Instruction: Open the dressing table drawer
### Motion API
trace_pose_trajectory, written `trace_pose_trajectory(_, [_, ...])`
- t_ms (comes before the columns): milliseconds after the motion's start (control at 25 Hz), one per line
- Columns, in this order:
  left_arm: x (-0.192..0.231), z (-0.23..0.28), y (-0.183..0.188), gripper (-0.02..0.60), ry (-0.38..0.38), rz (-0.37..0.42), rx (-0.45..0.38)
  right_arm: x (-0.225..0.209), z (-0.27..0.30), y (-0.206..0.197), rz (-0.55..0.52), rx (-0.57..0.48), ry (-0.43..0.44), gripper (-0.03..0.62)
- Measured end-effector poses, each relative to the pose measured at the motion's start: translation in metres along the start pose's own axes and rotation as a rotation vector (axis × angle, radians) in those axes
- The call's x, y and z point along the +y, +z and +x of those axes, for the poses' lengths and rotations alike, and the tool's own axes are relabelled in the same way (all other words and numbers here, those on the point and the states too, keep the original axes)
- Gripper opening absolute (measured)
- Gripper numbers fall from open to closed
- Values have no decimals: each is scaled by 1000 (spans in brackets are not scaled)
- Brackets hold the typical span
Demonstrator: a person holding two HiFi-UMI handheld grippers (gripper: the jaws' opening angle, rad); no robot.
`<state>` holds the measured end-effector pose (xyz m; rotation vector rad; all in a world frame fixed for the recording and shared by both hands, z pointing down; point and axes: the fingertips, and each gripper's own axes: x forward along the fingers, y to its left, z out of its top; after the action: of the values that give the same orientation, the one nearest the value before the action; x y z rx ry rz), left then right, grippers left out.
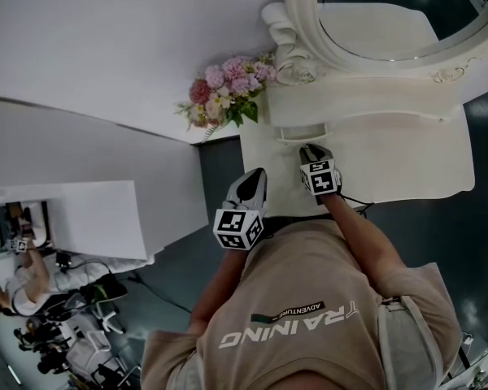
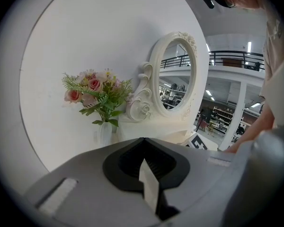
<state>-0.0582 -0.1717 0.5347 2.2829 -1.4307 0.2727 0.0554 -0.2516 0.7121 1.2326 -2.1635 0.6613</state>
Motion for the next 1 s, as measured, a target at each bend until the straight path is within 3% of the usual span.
trace_pose_trajectory(600, [1, -10, -8, 19, 11, -15, 3, 1, -8, -4, -11, -12, -19, 103])
trace_pose_trajectory(800, [5, -16, -9, 19, 35, -24, 9, 3, -27, -13, -16, -10, 15, 104])
trace_pose_trajectory(1000, [8, -15, -6, 20, 47, -30, 3, 4, -55, -18, -27, -13, 71, 3])
